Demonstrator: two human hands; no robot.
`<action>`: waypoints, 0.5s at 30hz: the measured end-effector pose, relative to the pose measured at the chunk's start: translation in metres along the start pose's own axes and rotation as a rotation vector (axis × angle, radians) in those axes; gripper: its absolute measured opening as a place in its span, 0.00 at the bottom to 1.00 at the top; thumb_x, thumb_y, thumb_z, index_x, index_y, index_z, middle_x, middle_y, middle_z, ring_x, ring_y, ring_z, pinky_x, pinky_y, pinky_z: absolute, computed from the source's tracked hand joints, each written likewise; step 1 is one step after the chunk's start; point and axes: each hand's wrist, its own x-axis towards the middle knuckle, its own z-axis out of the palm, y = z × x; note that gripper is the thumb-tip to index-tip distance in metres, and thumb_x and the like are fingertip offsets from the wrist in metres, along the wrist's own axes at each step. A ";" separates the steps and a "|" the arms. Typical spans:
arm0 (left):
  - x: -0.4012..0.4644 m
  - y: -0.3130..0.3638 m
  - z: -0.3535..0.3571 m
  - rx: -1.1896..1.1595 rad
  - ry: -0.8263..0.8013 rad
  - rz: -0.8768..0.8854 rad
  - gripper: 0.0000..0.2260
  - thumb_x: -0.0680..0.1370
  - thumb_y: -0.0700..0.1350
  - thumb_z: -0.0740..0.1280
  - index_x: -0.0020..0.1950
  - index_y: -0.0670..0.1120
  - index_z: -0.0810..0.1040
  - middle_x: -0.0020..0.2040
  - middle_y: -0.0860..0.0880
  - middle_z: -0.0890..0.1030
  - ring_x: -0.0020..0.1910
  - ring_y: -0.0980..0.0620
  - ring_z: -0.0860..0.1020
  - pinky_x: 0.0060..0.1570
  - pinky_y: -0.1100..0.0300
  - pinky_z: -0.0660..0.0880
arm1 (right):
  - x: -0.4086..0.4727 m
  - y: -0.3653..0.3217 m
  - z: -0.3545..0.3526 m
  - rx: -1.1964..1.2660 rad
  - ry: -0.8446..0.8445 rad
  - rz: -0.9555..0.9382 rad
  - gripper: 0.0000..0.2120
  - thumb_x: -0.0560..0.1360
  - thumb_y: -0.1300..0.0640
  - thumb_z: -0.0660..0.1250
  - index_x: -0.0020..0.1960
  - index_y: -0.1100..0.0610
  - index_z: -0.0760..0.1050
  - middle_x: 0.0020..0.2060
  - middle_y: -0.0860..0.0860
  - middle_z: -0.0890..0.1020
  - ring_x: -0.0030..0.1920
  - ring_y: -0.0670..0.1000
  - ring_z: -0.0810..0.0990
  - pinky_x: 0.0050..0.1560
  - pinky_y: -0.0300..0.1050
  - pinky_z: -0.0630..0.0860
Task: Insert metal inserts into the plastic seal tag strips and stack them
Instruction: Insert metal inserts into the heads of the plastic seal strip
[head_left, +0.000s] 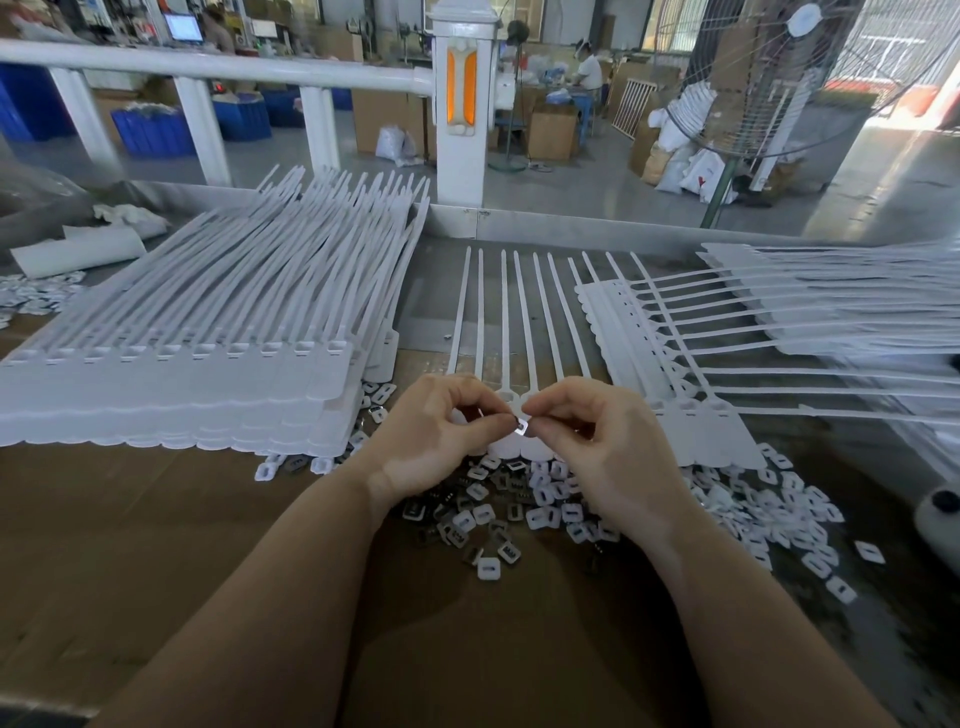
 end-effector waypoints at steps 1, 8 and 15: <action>0.000 0.000 0.000 -0.005 0.002 -0.016 0.03 0.74 0.45 0.69 0.43 0.47 0.82 0.40 0.49 0.81 0.30 0.62 0.75 0.40 0.64 0.75 | 0.000 0.000 0.000 0.004 0.004 0.002 0.07 0.73 0.63 0.69 0.45 0.52 0.80 0.38 0.45 0.83 0.42 0.39 0.80 0.46 0.30 0.75; 0.000 0.001 0.001 -0.064 0.004 -0.018 0.03 0.75 0.43 0.68 0.44 0.47 0.82 0.40 0.52 0.81 0.37 0.56 0.77 0.39 0.66 0.77 | -0.001 -0.001 0.001 -0.035 0.022 -0.053 0.06 0.70 0.60 0.72 0.41 0.49 0.79 0.35 0.42 0.80 0.40 0.39 0.78 0.42 0.29 0.73; 0.000 -0.001 0.000 -0.124 -0.023 0.031 0.04 0.74 0.44 0.69 0.45 0.48 0.83 0.41 0.55 0.83 0.42 0.61 0.78 0.42 0.66 0.76 | -0.002 0.003 0.001 -0.259 0.057 -0.206 0.02 0.72 0.61 0.70 0.43 0.56 0.79 0.35 0.43 0.78 0.38 0.42 0.75 0.40 0.33 0.71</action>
